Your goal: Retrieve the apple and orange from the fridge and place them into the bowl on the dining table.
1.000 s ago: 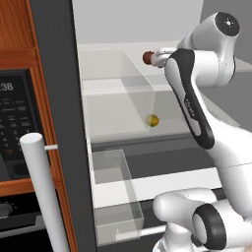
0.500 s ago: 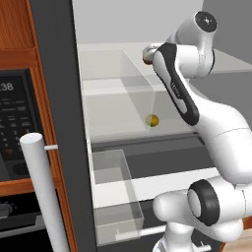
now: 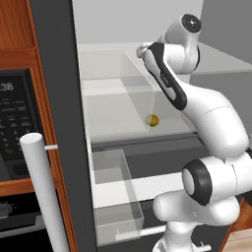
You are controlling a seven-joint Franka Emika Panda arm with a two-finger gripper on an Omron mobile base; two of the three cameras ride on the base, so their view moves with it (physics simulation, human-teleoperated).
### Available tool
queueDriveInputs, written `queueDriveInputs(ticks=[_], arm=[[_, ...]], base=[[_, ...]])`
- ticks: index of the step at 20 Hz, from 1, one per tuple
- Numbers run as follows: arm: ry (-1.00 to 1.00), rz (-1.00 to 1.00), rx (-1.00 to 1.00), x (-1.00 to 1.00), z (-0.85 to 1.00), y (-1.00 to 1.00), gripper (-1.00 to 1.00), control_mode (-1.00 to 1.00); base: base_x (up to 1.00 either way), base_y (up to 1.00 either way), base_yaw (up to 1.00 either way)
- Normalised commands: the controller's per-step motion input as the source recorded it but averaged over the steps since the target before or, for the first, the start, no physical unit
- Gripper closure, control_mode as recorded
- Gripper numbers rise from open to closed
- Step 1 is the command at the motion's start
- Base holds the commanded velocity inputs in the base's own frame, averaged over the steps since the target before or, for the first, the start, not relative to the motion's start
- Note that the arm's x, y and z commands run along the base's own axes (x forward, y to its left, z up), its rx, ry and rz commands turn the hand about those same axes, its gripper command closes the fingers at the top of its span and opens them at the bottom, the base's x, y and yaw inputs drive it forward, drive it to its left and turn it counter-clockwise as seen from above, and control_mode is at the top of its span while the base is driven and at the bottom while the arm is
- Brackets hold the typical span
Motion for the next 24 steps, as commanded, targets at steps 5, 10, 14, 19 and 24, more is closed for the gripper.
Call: queueDriveInputs(ticks=[5, 10, 14, 19, 24], arm=[[0.00, 0.00, 0.00, 0.51, -0.09, 0.02, -1.00, -1.00], [0.00, 0.00, -0.01, 0.13, -0.10, 0.01, -1.00, -1.00], [0.00, 0.00, -0.02, 0.00, -0.13, 0.03, -1.00, -1.00], [0.00, 0.00, -0.02, 0.12, -0.28, 0.08, 1.00, -1.00], [0.00, 0.00, 0.00, 0.32, -0.18, 0.06, 1.00, -1.00]], base=[[0.00, 0.00, 0.00], [0.00, 0.00, 0.00], [0.00, 0.00, 0.00], [0.00, 0.00, 0.00], [0.00, 0.00, 0.00]])
